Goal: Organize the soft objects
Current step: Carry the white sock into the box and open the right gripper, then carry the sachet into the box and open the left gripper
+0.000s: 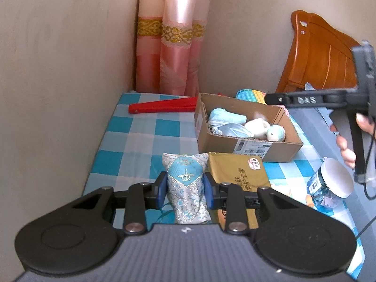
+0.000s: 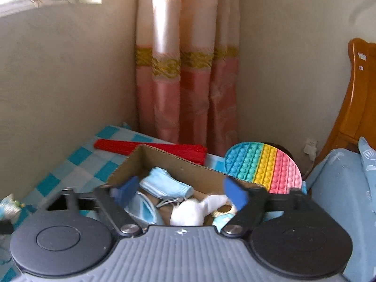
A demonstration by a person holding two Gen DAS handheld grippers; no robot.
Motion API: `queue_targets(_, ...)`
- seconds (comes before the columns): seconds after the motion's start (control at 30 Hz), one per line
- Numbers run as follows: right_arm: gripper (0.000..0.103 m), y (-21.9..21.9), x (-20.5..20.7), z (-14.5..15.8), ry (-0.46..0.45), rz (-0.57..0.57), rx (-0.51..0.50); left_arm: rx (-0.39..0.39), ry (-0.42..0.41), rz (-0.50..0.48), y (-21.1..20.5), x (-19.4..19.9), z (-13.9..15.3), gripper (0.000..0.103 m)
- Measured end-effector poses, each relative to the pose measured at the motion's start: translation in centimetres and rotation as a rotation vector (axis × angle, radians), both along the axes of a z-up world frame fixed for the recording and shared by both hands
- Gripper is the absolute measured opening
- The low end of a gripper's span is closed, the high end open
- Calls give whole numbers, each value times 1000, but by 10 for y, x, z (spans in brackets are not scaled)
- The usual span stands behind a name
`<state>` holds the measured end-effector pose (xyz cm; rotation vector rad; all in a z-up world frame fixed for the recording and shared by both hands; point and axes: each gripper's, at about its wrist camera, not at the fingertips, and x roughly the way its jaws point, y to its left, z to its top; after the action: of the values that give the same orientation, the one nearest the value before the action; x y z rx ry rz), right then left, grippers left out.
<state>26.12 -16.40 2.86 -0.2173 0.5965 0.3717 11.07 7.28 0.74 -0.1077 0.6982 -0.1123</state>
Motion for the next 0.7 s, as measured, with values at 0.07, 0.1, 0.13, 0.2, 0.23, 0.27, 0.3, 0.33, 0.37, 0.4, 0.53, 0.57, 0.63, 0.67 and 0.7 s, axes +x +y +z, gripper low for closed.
queue_targets(0.07,97,-5,-11,0,-20,20,26,5,-4,-4,0,1,2,31)
queue_targets(0.1,99,-7,-16,1,-24,24,30,6,-4,-7,-1,2,3,31)
queue_targets(0.13,101,-10,-23,2,-27,23,33,6,-2,-8,-1,3,4,31)
queue_targets(0.2,103,-14,-35,4,-25,25,45,7,-3,-16,-2,6,5,31)
queue_targets(0.23,103,-17,-42,6,-26,26,55,8,-2,-19,-2,7,6,31)
queue_targets(0.27,103,-21,-49,7,-28,26,65,7,1,-23,-3,10,7,31)
queue_targets(0.3,103,-23,-57,8,-22,24,72,4,2,-26,-3,12,8,31)
queue_targets(0.33,103,-25,-64,8,-14,20,74,-1,2,-28,-3,15,8,31)
queue_targets(0.37,103,-28,-72,8,-10,18,74,-2,4,-31,-4,17,9,31)
queue_targets(0.4,103,-29,-82,7,-13,15,72,-1,5,-36,-6,20,11,31)
queue_targets(0.53,103,-31,-118,-5,-4,-9,52,9,-7,-74,-19,35,20,31)
queue_targets(0.57,103,-31,-126,-8,-4,-13,53,10,-9,-83,-22,38,23,31)
queue_targets(0.63,103,-30,-143,-17,0,-18,47,18,-18,-109,-32,47,29,31)
queue_targets(0.67,103,-29,-149,-20,-2,-24,43,20,-22,-126,-38,53,33,31)
queue_targets(0.7,103,-29,-155,-24,-2,-36,41,21,-22,-141,-43,58,35,31)
